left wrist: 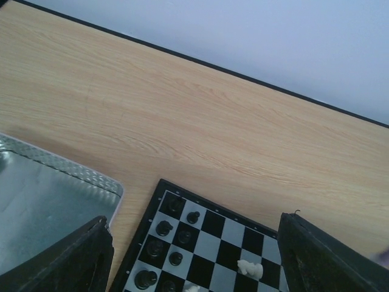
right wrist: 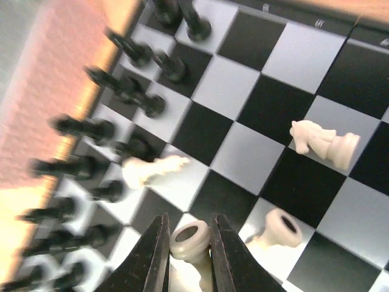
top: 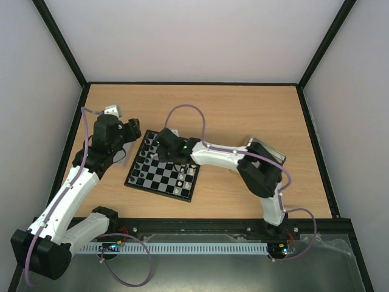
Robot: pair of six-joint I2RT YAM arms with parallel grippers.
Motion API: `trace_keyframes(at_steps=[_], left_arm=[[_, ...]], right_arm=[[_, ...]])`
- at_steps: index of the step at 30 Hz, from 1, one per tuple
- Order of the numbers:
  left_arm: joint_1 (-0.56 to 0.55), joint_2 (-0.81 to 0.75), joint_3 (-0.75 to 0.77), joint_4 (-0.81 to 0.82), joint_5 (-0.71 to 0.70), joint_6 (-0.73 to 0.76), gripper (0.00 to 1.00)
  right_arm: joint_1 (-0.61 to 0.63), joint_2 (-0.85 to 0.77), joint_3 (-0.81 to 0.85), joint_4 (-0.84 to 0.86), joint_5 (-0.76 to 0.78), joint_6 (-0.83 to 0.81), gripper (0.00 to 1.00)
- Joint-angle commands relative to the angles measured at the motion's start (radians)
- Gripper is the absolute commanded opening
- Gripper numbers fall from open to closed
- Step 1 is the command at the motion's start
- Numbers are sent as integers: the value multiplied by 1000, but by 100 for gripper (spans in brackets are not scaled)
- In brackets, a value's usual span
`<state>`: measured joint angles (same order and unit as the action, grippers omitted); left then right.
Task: Set up the chess pieces on the board
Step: Pick up the chess piece from the chessboard, then place the chess piece on the chessboard.
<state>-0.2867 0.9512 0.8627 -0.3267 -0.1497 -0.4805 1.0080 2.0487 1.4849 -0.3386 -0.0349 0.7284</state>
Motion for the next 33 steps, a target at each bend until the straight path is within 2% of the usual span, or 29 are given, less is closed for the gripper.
trace_keyframes(at_steps=[1, 6, 11, 16, 20, 25, 33], left_arm=[[5, -14, -10, 47, 102, 16, 76], [-1, -29, -33, 110, 268, 20, 76], [-36, -66, -104, 216, 416, -31, 75], [-147, -74, -190, 355, 452, -125, 74], [-232, -29, -216, 423, 421, -185, 72], [-253, -11, -253, 501, 383, -250, 61], [-253, -17, -285, 573, 357, -277, 36]], right_arm=[[-23, -195, -129, 257, -27, 241, 14], [-67, -357, -326, 500, -106, 536, 15], [-97, -472, -450, 686, -122, 780, 15], [-114, -526, -528, 805, -150, 951, 14], [-120, -543, -572, 883, -183, 1042, 14], [-127, -541, -601, 953, -237, 1104, 14], [-127, -527, -619, 1016, -287, 1144, 13]])
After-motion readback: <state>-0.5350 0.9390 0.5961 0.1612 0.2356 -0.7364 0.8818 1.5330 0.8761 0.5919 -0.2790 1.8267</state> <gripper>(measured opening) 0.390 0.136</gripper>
